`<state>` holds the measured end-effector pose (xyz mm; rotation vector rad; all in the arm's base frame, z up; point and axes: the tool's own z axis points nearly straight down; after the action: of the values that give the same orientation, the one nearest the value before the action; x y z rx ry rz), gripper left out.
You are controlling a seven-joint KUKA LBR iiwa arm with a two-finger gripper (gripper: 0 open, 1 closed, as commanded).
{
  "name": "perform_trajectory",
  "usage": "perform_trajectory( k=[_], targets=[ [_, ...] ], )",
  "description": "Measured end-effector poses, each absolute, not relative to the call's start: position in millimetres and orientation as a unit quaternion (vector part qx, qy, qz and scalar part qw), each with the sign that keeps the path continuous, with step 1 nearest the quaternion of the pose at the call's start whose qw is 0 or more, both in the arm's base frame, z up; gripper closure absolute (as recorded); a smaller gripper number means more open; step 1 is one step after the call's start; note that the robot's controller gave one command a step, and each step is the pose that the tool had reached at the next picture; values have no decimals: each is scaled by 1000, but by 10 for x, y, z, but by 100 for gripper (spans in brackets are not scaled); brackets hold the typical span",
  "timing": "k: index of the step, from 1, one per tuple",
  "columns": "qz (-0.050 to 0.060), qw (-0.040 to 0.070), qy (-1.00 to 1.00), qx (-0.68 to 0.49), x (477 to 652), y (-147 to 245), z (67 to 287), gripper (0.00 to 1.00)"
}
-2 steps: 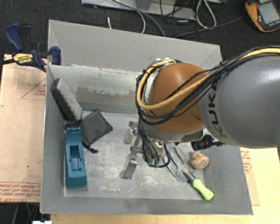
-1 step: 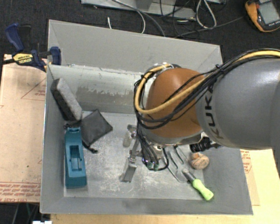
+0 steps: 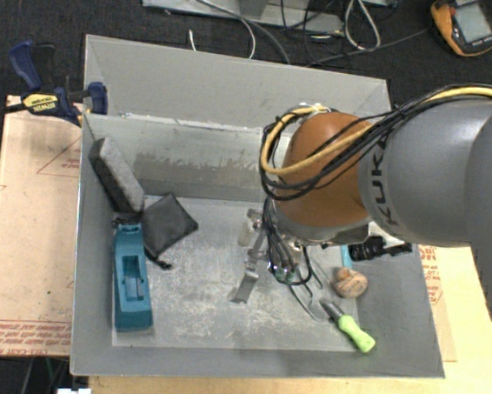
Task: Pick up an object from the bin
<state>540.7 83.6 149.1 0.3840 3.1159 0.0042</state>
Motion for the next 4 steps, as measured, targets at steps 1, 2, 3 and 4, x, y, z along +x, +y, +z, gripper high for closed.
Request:
perform_trajectory(
  k=[1, 2, 3, 4],
  targets=[
    [2, 0, 988, 153, 5358, 717, 1171, 0],
    [2, 2, 995, 100, 5593, 768, 1124, 0],
    [1, -1, 973, 232, 5189, 318, 1016, 0],
    [2, 2, 979, 204, 5255, 310, 883, 0]
  ],
)
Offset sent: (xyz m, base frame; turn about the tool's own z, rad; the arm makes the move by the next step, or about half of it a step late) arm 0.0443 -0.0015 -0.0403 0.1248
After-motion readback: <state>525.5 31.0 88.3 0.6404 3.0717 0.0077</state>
